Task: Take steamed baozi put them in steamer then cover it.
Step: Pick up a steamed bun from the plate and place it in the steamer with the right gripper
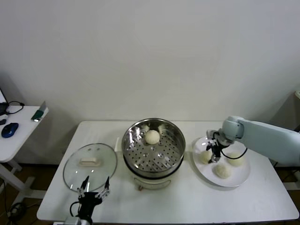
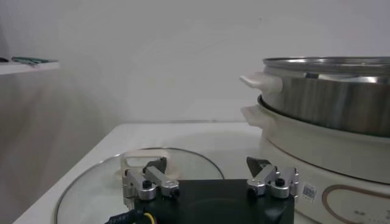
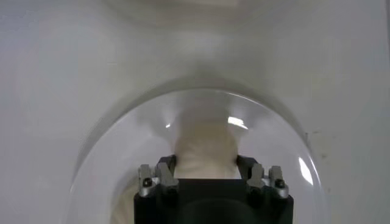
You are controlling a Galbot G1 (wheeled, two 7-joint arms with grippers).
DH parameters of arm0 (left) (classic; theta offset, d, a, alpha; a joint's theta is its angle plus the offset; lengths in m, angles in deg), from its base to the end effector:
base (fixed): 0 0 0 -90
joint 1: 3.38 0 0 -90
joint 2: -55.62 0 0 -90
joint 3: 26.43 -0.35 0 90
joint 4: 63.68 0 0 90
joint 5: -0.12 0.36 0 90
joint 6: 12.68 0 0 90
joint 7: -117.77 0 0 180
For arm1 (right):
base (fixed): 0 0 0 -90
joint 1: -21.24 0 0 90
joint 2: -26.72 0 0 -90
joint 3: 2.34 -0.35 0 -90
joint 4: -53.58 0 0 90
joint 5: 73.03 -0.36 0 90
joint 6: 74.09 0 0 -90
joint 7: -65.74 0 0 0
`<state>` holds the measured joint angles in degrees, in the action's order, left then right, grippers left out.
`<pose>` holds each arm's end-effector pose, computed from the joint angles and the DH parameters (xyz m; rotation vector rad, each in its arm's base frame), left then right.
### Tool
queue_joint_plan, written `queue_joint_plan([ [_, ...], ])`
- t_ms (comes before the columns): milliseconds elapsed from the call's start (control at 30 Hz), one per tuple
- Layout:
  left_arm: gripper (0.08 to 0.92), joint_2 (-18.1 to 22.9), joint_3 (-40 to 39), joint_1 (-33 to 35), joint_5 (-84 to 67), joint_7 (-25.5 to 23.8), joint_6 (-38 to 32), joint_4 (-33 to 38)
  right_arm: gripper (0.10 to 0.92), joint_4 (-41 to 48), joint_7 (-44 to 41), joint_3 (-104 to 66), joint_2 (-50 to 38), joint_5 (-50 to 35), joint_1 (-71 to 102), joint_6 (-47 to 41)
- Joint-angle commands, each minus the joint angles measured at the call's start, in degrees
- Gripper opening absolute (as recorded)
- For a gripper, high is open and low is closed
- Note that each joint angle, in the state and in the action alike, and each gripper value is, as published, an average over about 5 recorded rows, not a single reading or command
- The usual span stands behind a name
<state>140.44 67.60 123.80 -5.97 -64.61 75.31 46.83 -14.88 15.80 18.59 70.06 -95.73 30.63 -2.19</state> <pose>0.1345 0.0438 -0.3792 -0.0120 -2.8906 -0.0047 0.5314 -0.1360 -0.2091 1.1850 -1.4187 1.2070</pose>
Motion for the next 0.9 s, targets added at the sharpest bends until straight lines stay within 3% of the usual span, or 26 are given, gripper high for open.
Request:
queue_joint_plan([
  [33,0.823,0.04,0.01,0.07,0.07,0.02,-0.04,0.17,0.662,-2.63,-2.52,8.53,-1.64,-5.4,-14.89,1.76],
  [267,0.823,0.05,-0.65,-0.42,0.33,0.02,-0.03,-0.23,0.662,-5.62,-6.48,22.37,2.27,-13.52,-38.59,2.89],
  [467,0.823,-0.03,-1.09,-0.89,0.35,-0.03,0.13,-0.07,0.662,-14.77,-3.23,23.39,8.86,-26.25,-51.22,-2.98],
  [667,0.823,-0.53,-0.93,-0.79,0.0,-0.04,0.21,0.46,0.662,-21.33,2.91,15.06,16.85,-37.4,-51.7,-10.8],
  [900,0.823,-0.63,-0.74,-0.45,-0.07,-0.06,0.4,1.15,0.662,-23.8,8.1,11.4,27.02,-40.4,-45.15,-14.29],
])
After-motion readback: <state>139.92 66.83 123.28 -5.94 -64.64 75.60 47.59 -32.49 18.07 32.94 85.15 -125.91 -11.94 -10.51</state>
